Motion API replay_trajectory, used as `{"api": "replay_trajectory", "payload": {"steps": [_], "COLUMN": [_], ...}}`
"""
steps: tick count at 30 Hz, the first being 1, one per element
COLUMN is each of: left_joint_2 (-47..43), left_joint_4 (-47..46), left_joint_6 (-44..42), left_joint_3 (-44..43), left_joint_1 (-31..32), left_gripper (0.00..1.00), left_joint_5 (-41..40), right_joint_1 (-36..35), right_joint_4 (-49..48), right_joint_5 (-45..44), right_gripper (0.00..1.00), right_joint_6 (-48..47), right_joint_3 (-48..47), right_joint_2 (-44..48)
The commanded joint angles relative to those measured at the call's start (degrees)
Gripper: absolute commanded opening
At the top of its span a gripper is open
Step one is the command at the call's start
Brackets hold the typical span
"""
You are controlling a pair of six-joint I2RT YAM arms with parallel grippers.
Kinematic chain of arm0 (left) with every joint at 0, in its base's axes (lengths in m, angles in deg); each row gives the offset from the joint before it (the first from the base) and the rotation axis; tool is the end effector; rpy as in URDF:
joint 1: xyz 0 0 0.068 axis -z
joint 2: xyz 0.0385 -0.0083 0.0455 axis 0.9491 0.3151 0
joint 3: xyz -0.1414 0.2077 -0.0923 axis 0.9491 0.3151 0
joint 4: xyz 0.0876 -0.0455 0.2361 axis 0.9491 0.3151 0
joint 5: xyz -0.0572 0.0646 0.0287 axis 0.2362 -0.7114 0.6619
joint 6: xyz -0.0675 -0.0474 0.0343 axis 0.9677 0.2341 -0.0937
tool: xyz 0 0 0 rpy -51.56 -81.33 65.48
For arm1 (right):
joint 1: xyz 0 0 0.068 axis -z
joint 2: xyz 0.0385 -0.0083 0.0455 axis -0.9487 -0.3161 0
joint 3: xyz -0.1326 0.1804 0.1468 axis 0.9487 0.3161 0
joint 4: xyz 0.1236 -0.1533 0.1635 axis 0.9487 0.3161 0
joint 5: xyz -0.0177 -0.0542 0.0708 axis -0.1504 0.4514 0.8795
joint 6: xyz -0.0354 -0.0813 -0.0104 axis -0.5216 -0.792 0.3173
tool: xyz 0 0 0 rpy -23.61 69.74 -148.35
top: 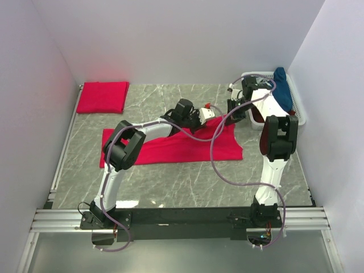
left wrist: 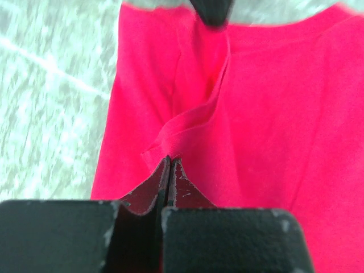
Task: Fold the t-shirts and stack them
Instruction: Fold the tshirt
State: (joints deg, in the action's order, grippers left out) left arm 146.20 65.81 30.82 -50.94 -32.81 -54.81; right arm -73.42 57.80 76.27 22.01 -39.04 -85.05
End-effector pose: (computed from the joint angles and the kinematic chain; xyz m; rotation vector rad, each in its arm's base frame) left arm 0.3845 -0.3573 0.1611 1.3376 1.6037 -0.6631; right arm 0.4286 0.0513 0.1797 -0.3366 2.7661 0.6754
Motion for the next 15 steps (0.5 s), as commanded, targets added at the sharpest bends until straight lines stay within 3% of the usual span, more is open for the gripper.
{"api": "replay_trajectory", "payload": {"steps": [1,10,12,13,14,15], "left_joint_2": [-3.3,-3.0,-2.9,-2.3,-2.0,-1.8], "left_joint_4": [-5.2,-8.1,-7.6,-5.6,-4.7,-4.0], "left_joint_6": [-1.6,-3.1,-3.5,-3.8,-3.9,-3.7], "left_joint_3": [2.1,4.0,3.7,3.2,2.2,1.8], "left_joint_1": [0.2,0.2,0.3,0.3,0.3,0.3], "left_gripper": [0.0,0.0,0.05,0.12,0.21,0.25], "left_joint_5": [-5.5,-11.6,-12.6,-12.9,-13.4,-13.8], "right_joint_1": [-0.2,-1.0,-1.1,-1.1,-1.1,-1.1], "right_joint_4": [1.1,0.6,0.5,0.3,0.3,0.1], "right_joint_5": [-0.2,-1.3,-1.6,-1.7,-1.8,-1.8], "right_gripper": [0.0,0.02,0.21,0.27,0.43,0.5], "right_joint_6": [2.4,5.7,6.0,6.3,6.5,6.6], "right_joint_3": [-4.9,-10.5,-11.1,-11.2,-11.3,-11.2], "right_joint_2": [-2.5,-7.3,-7.6,-7.6,-7.4,-7.1]}}
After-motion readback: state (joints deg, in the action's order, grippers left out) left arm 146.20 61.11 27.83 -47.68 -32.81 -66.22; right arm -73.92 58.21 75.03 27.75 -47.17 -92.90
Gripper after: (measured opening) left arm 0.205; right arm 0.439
